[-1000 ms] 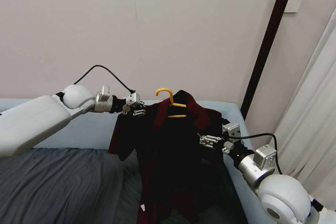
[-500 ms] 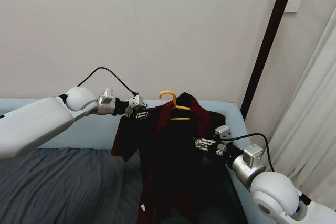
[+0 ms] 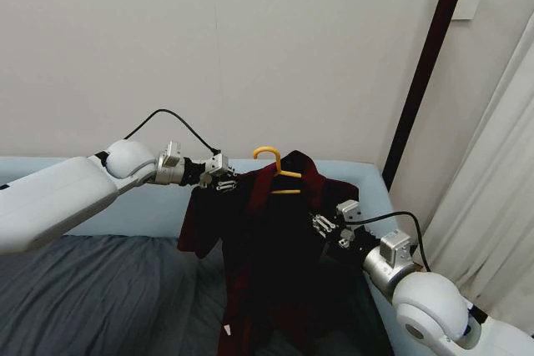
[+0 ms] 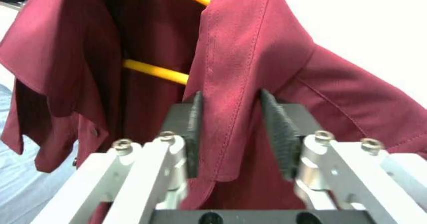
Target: Pick up the clothes from the sofa and hang them on the clothes hanger.
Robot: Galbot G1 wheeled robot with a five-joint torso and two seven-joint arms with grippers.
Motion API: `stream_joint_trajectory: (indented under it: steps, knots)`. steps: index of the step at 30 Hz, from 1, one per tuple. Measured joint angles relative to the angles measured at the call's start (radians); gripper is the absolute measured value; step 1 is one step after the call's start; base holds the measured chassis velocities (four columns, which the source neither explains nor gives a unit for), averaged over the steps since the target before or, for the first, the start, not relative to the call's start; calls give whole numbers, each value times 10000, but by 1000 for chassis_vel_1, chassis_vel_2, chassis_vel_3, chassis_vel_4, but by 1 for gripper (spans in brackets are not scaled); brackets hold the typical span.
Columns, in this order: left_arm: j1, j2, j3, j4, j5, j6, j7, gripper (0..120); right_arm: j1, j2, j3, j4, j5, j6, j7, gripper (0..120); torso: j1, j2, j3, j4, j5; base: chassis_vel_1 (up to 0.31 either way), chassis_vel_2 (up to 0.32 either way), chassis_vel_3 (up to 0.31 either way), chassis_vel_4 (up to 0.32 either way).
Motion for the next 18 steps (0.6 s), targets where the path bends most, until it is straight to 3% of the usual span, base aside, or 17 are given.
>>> stream_joint_trajectory:
  steps: [8, 18]
  knots:
    - [58, -86, -4, 73, 6, 6, -9, 2, 72, -61, -70, 74, 6, -11, 217, 0, 0, 0, 0, 0, 0, 0, 0, 0, 0]
    - [201, -380, -40, 222, 306, 111, -155, 2, 213, -634, -68, 305, -903, -867, 387, 0, 0, 0, 0, -1, 2, 0, 0, 0, 0]
